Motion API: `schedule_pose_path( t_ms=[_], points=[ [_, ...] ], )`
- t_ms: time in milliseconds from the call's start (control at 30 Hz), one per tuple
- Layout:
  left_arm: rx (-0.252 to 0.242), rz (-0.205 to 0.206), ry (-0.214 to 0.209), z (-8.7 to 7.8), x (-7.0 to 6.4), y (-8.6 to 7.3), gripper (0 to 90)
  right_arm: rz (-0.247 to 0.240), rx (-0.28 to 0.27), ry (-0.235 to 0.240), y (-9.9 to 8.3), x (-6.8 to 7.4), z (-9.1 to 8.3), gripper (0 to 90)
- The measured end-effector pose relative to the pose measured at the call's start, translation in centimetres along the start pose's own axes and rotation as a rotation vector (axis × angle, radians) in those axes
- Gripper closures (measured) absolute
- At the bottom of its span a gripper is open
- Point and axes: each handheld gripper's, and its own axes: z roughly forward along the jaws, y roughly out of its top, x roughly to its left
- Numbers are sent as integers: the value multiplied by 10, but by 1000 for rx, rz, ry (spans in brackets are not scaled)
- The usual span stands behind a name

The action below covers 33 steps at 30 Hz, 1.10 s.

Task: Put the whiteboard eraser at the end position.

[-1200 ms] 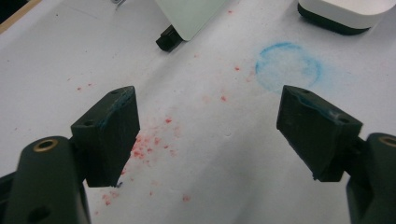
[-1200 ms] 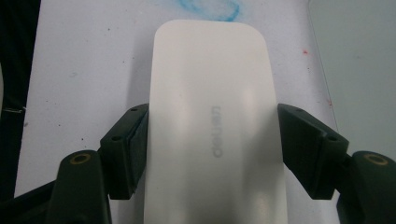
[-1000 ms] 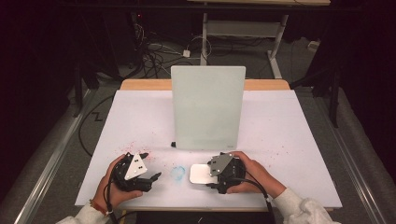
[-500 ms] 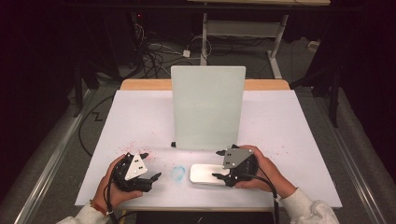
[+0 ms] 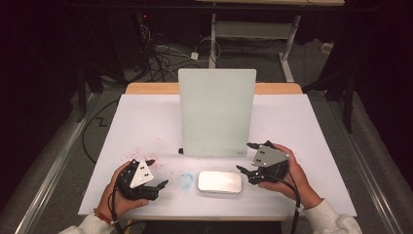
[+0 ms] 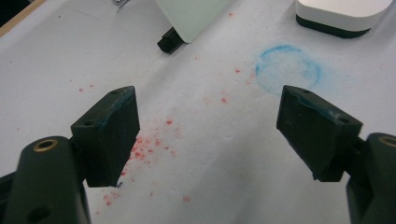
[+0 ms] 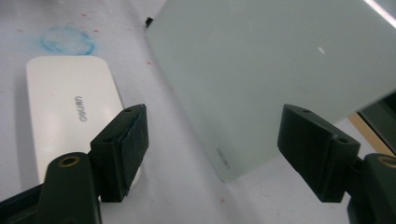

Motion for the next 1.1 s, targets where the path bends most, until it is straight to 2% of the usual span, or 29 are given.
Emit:
schedule_pose_path(
  t_ms=[333,600,933,1000,1100],
  points=[
    [-4,-3,-3,2,2,2,205,104,-17,-137,-29,-16,-22,233],
    [-11,-7,-5,4,5,4,205,167,-8,-211,-54,-21,-35,216],
    [-33,-41,20,4,12,5,194,264,-25,-248,-84,-18,-50,208],
    [-31,-51,30,3,13,4,194,292,-42,-245,-90,-16,-52,208],
    [-36,-54,32,3,14,4,192,309,-42,-235,-95,-13,-53,208]
  ],
)
